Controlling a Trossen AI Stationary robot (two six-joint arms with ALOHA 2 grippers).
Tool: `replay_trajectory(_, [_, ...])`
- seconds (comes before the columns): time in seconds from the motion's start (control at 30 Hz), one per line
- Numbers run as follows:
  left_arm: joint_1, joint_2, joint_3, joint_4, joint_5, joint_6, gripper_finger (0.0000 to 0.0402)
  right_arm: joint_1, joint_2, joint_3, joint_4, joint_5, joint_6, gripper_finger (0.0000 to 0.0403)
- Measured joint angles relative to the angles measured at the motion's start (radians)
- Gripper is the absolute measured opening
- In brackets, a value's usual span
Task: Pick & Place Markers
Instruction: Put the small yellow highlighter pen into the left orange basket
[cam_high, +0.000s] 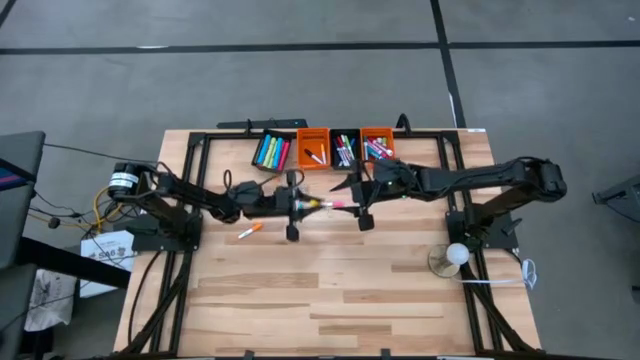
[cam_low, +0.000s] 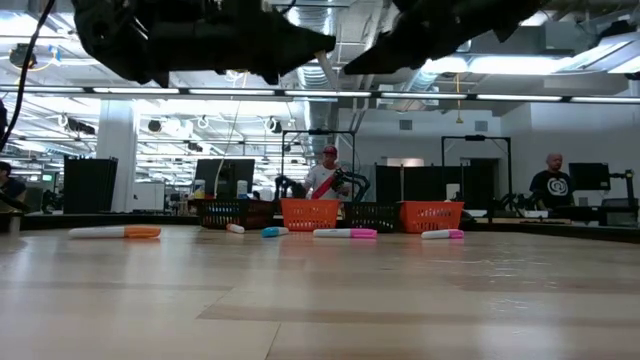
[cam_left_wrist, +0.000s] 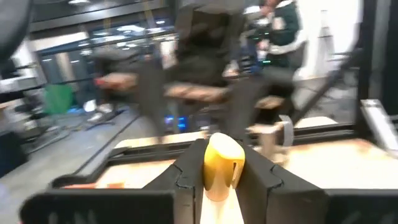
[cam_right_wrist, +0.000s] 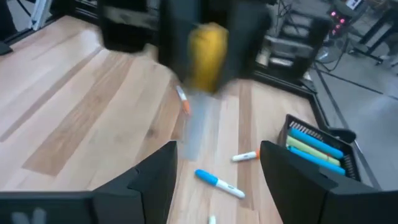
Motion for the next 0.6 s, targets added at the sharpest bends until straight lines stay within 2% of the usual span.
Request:
replay_trajectory(0.17, [0.100, 0.000, 0.000, 0.000, -0.027, -0.041, 0.0075, -0.039, -0.072, 0.000, -0.096, -0.004, 0.031, 0.0214])
replay_trajectory(0.27, [0.184, 0.000, 0.000, -0.001, -0.087, -0.049, 0.0064, -0.075, -0.091, 0.000, -0.134, -0.003, 0.046, 0.0204])
replay_trajectory(0.37, [0.280, 0.000, 0.000, -0.001, -0.091, -0.054, 0.0049, -0.117, -0.088, 0.000, -0.136, -0.004, 0.061, 0.0193])
replay_trajectory(0.53, [0.447, 0.026, 0.002, -0.003, -0.017, -0.099, 0.0027, -0.179, -0.036, 0.000, -0.121, -0.008, 0.048, 0.0174])
replay_trajectory(0.6, [0.501, 0.036, 0.002, -0.004, 0.048, -0.149, 0.0019, -0.197, -0.004, 0.000, -0.124, -0.008, 0.029, 0.0168])
